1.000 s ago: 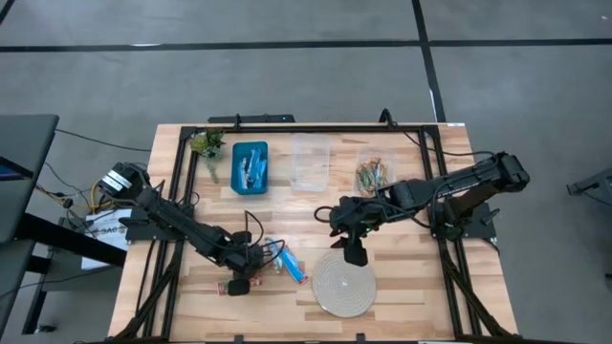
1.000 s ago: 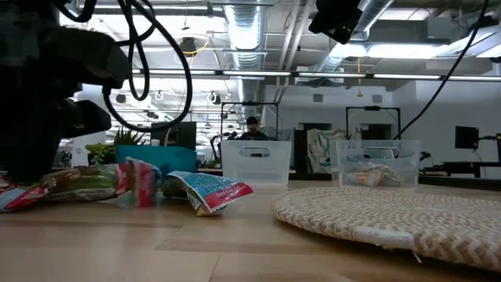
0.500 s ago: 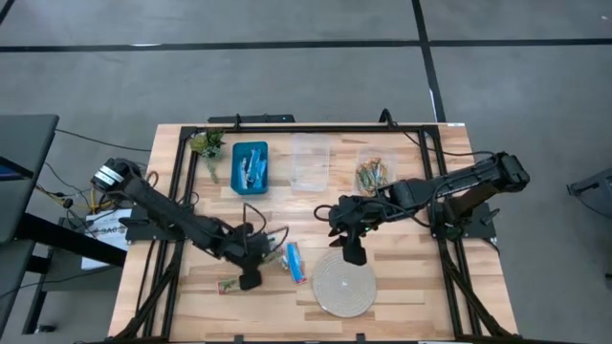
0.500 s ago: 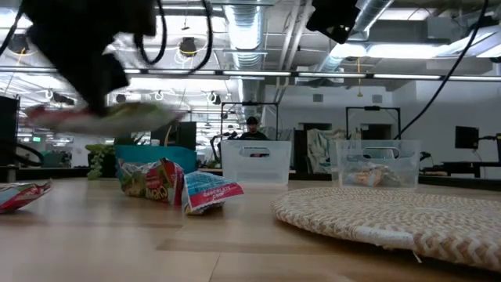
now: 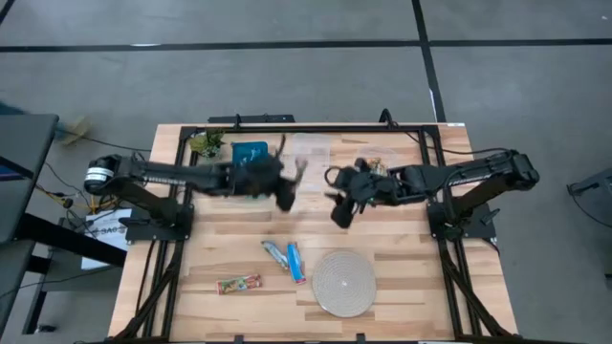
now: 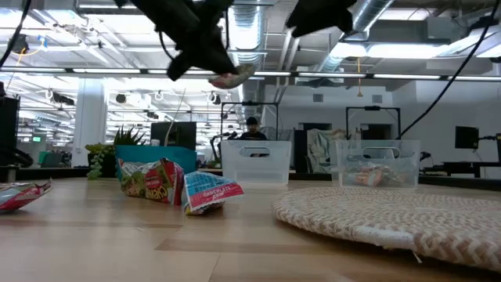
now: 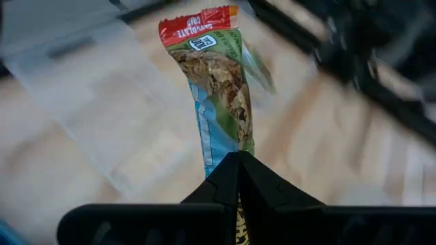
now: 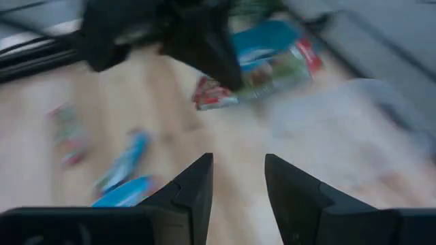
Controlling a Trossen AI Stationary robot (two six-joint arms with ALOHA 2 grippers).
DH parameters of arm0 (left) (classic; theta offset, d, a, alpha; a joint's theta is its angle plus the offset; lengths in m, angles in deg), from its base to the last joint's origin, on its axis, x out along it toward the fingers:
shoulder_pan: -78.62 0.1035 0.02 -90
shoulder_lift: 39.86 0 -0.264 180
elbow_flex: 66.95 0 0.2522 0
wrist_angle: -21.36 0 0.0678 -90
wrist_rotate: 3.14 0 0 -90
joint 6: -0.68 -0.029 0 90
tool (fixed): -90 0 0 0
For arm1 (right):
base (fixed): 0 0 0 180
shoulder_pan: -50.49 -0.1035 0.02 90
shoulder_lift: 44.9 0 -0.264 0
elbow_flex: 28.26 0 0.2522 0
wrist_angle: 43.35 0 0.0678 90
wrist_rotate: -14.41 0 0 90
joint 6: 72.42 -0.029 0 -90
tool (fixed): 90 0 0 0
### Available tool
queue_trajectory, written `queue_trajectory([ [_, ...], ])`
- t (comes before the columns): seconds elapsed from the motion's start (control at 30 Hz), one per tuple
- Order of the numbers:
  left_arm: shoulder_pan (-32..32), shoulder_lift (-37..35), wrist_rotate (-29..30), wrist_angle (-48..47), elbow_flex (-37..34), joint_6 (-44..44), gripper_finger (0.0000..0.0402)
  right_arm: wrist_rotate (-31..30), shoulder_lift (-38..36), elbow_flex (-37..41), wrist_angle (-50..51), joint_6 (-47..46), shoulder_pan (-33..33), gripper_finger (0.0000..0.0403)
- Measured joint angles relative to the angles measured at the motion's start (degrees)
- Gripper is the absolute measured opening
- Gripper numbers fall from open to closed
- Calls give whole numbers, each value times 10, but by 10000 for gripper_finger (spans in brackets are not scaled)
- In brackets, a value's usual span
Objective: Pick and place Granola Bars by type
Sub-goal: Put the red granola bar into the left transparent bin
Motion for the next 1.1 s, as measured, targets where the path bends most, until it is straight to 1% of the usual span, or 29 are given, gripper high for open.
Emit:
queue_trajectory([
  [0.1, 67, 0, -29, 26, 0, 0, 0, -44, -1, 0, 25, -39, 24, 124],
  [0.17, 104, 1, -56, 32, 0, 0, 0, -49, -1, 0, 38, -58, 41, 124],
  [0.3, 148, 31, -131, 72, -1, -7, 0, -48, -1, 0, 41, -65, 66, 124],
  [0.37, 154, 53, -159, 128, 0, -7, 0, -47, -1, 0, 41, -64, 73, 124],
  [0.47, 158, 84, -164, 159, 0, -7, 0, -45, -1, 0, 42, -64, 79, 124],
  [0.7, 163, 117, -164, 164, -1, -19, 3, -43, -1, 0, 47, -64, 77, 124],
  [0.8, 167, 123, -170, 165, -1, -34, 22, -43, -1, 0, 47, -64, 77, 124],
  [0.93, 179, 123, -164, 164, -1, -35, 69, -42, -1, 0, 48, -64, 77, 124],
  [1.0, 185, 123, -168, 175, -1, -18, 95, -42, -1, 0, 48, -64, 77, 124],
  [1.1, 190, 123, -214, 193, -1, 6, 122, -35, -1, 0, 48, -64, 77, 124],
])
